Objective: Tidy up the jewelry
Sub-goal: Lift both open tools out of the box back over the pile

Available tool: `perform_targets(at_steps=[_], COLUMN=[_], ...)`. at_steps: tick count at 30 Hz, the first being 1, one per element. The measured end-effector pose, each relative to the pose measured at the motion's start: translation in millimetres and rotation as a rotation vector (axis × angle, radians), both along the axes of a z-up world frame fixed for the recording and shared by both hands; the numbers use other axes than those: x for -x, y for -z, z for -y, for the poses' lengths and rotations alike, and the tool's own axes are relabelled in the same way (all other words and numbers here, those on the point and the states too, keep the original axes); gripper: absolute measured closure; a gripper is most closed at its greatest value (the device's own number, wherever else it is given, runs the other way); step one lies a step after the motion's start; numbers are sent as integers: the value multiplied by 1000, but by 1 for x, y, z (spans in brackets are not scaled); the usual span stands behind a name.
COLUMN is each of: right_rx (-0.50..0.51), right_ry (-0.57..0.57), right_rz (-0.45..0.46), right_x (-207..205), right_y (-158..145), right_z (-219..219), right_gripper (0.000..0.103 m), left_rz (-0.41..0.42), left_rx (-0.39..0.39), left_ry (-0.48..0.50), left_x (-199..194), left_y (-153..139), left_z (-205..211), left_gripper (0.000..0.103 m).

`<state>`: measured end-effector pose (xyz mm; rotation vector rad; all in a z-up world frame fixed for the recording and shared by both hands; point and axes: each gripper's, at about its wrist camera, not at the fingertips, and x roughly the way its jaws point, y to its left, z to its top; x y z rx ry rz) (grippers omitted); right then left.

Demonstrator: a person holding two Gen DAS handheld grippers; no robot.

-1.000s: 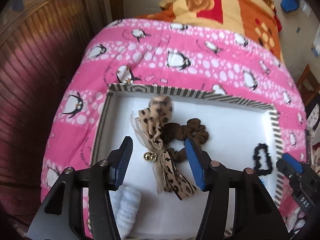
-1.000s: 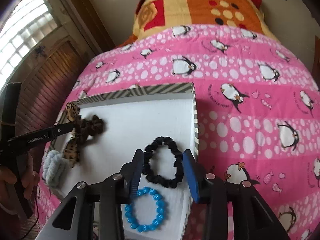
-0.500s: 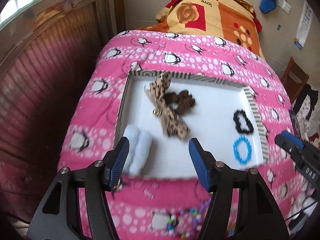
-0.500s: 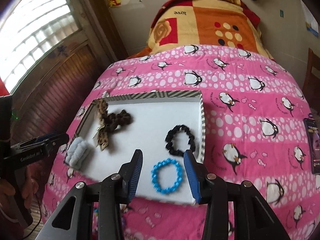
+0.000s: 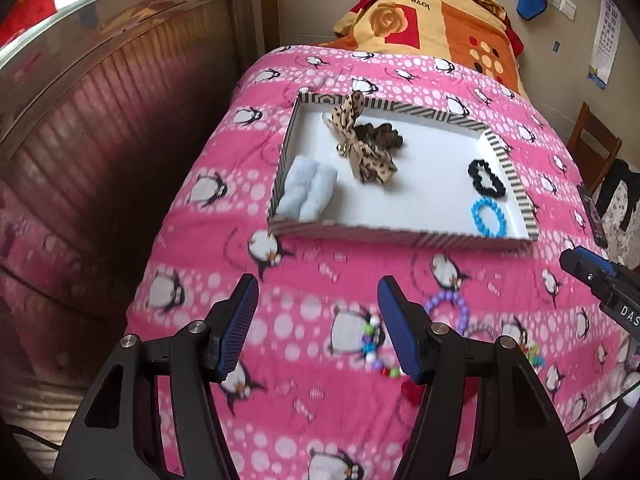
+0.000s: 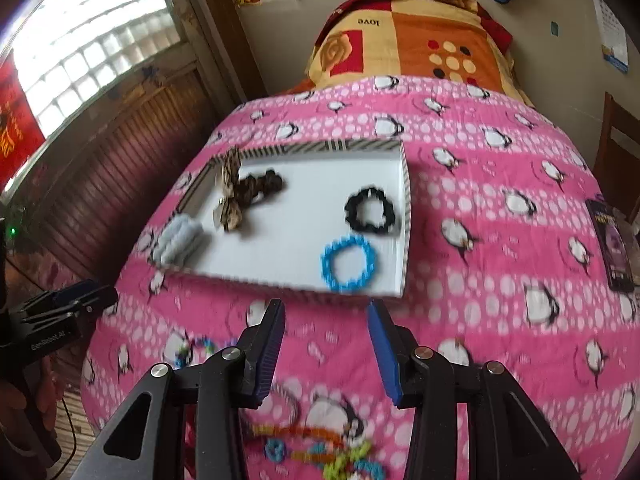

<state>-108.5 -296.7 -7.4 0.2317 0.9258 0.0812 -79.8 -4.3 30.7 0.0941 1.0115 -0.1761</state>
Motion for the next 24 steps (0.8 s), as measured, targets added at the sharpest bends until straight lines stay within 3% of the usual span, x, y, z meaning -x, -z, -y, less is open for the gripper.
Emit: perform_targets(at_steps=[10, 16, 24], right_rx=[5, -2, 14], right_ry=[-14, -8, -3], right_rz=[-23, -25, -15], right_x=[44, 62, 73], right_y=[13, 18, 14], right_z=[-12, -16, -22], right_gripper=[62, 54, 53], left_rz=[10, 30, 30], left_rx=[-19, -37, -39], left_ry=[-7, -6, 6], left_x=[46, 61, 71], left_y=[6, 4, 6], left_z=[1, -2, -9], left_gripper=[41, 41, 41])
